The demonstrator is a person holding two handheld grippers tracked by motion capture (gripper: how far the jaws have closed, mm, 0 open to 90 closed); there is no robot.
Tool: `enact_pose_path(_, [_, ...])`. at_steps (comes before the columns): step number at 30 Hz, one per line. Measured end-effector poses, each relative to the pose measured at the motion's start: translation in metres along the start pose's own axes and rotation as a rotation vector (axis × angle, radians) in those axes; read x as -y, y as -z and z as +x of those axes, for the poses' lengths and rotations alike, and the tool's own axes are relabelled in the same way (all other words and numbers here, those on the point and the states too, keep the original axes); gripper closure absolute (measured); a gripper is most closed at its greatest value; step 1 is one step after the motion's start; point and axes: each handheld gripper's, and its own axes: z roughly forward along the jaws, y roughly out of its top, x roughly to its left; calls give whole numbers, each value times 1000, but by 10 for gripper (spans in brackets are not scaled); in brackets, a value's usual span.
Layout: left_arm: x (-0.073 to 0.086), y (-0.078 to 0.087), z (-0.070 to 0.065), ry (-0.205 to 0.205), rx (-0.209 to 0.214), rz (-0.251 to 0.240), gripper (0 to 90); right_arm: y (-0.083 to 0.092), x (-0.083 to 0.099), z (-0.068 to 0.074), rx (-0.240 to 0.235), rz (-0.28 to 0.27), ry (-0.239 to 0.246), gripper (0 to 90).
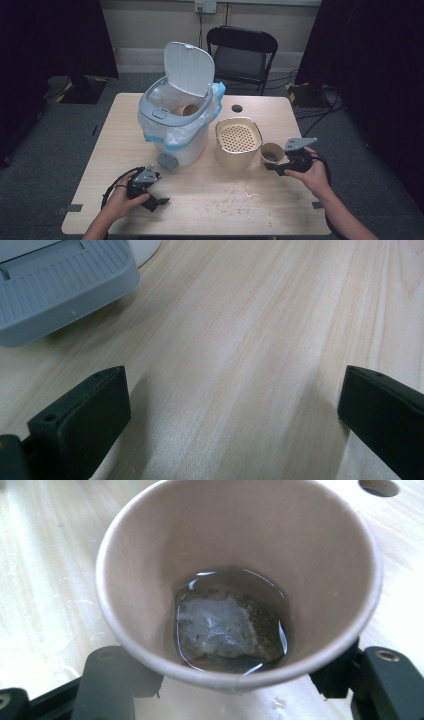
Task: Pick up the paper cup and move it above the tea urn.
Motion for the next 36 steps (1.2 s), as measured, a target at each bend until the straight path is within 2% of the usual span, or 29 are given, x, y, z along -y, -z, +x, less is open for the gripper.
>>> enact_pose_path(15, [0,0,0,0,0,1,0,2,-9,-28,65,-12,-35,368])
enact_pose_path(23, [0,0,0,0,0,2,0,-1,-21,-38,101,8,2,370])
enact_pose_path(32, [0,0,0,0,0,2,0,-4,-32,-53,139,-3,11,371])
enact_pose_path(36, [0,0,0,0,0,1,0,-3,-40,-59,153,-8,41,371])
